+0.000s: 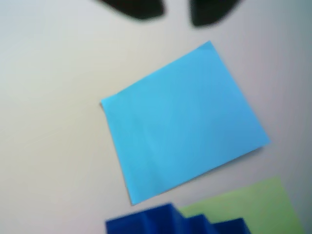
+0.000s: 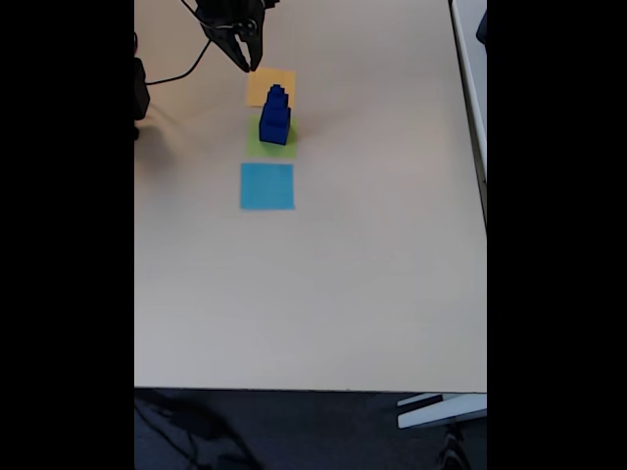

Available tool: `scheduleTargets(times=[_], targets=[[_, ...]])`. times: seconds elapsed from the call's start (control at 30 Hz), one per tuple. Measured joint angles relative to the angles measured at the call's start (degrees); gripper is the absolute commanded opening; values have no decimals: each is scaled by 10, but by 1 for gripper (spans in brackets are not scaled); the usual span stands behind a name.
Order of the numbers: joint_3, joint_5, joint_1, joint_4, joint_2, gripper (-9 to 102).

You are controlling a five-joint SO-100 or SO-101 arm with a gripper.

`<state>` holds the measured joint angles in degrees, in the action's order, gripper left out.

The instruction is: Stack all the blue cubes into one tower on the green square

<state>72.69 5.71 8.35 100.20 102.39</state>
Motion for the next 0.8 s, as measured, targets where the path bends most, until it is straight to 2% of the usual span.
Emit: scheduleTargets(times=[0.8], targets=[[0,34,-33,-48,-53,0]])
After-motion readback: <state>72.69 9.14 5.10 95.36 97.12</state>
